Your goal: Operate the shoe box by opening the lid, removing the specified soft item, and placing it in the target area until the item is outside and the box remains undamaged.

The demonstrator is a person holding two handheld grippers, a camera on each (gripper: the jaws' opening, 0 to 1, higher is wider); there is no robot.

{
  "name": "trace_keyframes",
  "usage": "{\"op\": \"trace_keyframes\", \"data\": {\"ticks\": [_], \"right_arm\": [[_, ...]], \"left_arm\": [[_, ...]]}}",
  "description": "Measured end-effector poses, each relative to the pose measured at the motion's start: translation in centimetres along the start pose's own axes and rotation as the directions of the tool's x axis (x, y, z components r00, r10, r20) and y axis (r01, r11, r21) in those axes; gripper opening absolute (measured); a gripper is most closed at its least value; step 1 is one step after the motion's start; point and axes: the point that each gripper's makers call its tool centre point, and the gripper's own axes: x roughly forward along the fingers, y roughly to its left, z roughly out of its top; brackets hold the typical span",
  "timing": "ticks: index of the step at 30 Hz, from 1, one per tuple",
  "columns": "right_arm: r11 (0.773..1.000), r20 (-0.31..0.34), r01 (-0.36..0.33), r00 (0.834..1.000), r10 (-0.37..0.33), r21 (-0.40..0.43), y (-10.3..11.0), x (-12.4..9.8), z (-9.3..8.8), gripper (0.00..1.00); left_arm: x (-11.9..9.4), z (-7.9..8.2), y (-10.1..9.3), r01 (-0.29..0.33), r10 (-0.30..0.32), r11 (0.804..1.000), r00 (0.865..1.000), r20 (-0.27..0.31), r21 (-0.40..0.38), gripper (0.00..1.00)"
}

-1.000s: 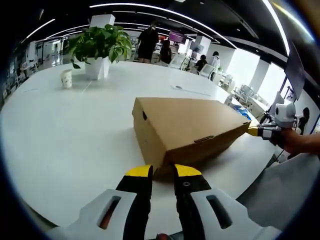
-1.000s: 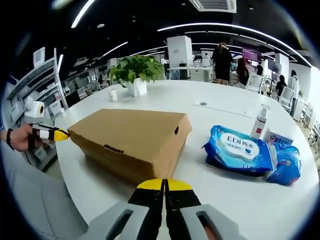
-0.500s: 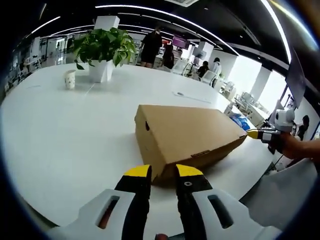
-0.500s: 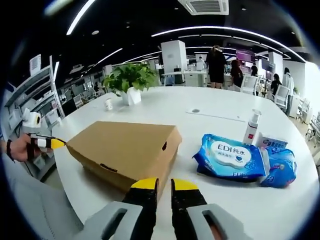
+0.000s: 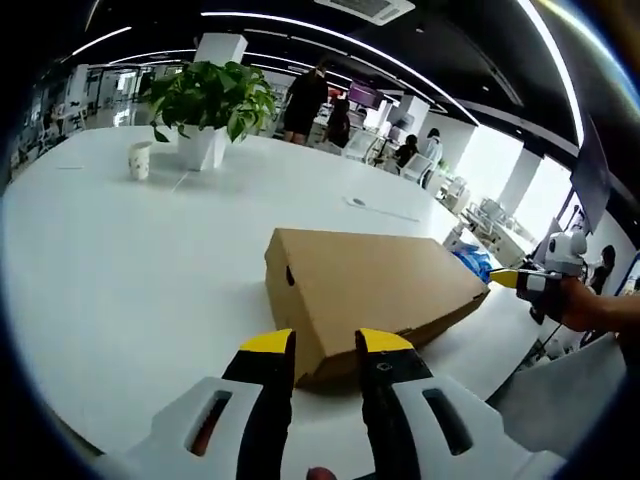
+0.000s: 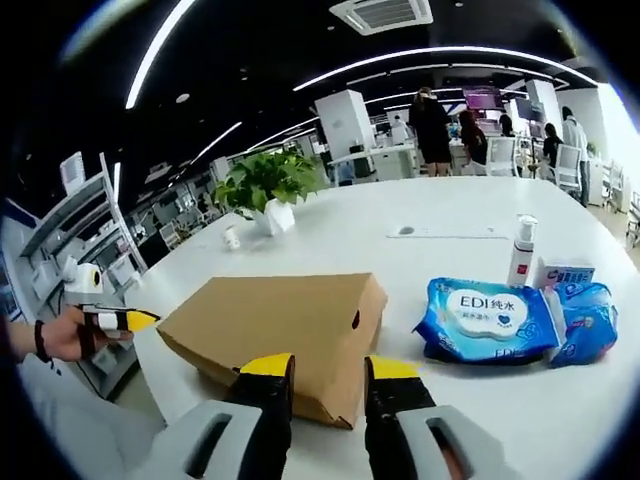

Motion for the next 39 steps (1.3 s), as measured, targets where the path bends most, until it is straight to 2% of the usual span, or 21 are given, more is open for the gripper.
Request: {"op": "trace_keyframes", "data": {"ticks": [11,15,19,23,30,39], "right_arm": [[0.998,-0.059,-0.017,0.998,0.021,0.062,0.1,1.0,-2.4,0.24],[0.995,-0.081,-0.034,0.996,0.042,0.095,0.5,1.3,-3.1,0.19],[0.995,-0.078,-0.029,0.996,0.037,0.099,0.5,1.4,-3.2,0.18],[0.995,-0.076,-0.035,0.996,0.042,0.098,0.5,1.5,-3.2,0.18],[0.99,-0.059,-0.017,0.998,0.025,0.137,-0.1,2.4,-2.5,0.19],[0.988,-0.047,0.023,0.999,-0.016,0.151,-1.9,4.2,-0.4,0.18]], "left_arm": [[1.0,-1.6,0.0,0.011,-0.012,1.0,0.999,-0.05,-0.02,0.23],[1.4,-2.3,-0.1,0.014,-0.015,1.0,0.997,-0.08,-0.013,0.21],[1.6,-2.3,0.1,0.013,-0.015,0.999,0.997,-0.08,-0.029,0.22],[1.9,-2.2,0.0,0.012,-0.013,1.0,0.996,-0.084,-0.014,0.24],[3.4,-0.9,0.3,0.004,-0.005,1.0,0.996,-0.085,-0.017,0.24],[6.9,1.7,0.7,0.006,-0.007,1.0,0.996,-0.085,-0.013,0.24]]}}
